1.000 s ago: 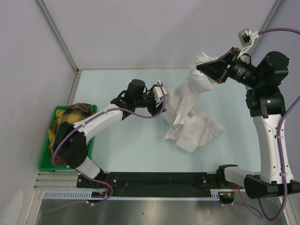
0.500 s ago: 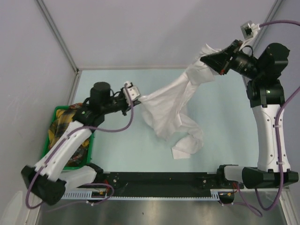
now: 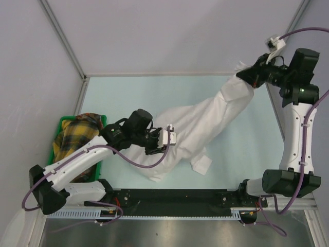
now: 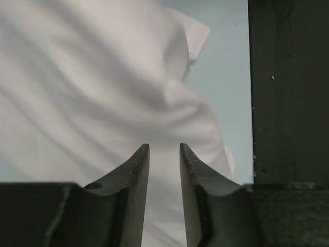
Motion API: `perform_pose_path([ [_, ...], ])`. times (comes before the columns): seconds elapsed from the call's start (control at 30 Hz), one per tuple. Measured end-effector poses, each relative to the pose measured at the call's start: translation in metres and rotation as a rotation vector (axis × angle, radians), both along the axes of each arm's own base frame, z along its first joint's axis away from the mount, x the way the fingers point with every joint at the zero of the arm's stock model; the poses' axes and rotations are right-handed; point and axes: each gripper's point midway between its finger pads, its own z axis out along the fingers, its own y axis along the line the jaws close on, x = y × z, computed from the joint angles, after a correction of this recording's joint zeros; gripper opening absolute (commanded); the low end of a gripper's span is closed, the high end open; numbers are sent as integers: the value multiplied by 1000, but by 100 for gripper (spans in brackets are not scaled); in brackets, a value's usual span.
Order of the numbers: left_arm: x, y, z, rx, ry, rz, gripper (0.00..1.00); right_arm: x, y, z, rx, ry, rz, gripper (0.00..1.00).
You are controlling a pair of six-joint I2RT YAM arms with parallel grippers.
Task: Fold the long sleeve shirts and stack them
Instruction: Flatten the shirt out
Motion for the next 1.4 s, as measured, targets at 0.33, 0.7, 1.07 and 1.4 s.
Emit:
perform_pose_path([
  [0.33,69,76,-65,159,124,252,74,-55,-10,-177,-312,311,112,0],
  [0.7,189,24,-110,224,177,272,75,-132,-14,-205,-462,305,130,0],
  [1.07,312,-11,-163,305,30,272,72,-153,-17,-220,-527,362,175,0],
  [1.4,289,9,-201,442,102,176,0,-178,-24,-235,-601,369,173,0],
])
